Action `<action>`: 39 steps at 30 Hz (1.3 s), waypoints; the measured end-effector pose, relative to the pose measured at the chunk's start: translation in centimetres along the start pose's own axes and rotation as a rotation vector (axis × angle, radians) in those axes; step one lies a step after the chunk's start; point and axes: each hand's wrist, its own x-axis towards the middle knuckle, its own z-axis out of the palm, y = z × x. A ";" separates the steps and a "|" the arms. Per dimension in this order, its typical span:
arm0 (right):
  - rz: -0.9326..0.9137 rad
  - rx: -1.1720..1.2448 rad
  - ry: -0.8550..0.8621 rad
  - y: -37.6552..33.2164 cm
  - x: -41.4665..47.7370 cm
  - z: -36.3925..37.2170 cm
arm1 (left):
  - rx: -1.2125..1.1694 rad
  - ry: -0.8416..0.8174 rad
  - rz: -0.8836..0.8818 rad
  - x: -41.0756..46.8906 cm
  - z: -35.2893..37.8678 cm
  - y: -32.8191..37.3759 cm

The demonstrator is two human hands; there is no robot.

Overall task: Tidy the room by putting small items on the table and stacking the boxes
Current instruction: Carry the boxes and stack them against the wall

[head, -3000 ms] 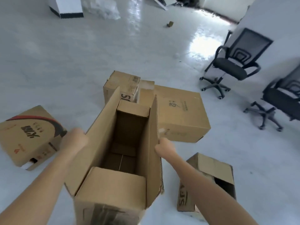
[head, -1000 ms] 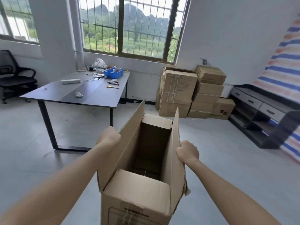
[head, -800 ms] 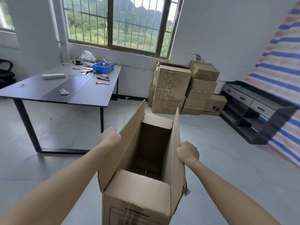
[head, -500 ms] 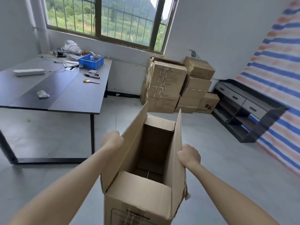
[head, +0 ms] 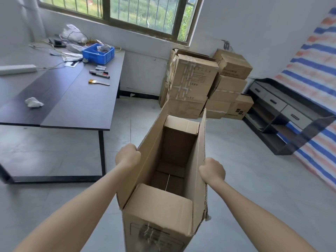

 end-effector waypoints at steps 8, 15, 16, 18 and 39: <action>-0.028 0.056 -0.036 -1.0 11.9 0.9 | 0.071 0.013 -0.021 11.1 2.9 4.3; -0.019 0.104 -0.081 -1.2 25.2 0.3 | 0.142 0.009 -0.053 22.1 6.6 10.4; -0.023 0.111 -0.085 -1.4 26.9 0.2 | 0.142 0.014 -0.063 23.5 6.9 11.1; -0.038 0.109 -0.083 -1.9 29.9 0.0 | 0.147 0.025 -0.081 25.9 7.3 12.0; -0.049 0.111 -0.116 -21.7 63.4 2.0 | 0.069 0.007 -0.130 63.3 4.5 13.9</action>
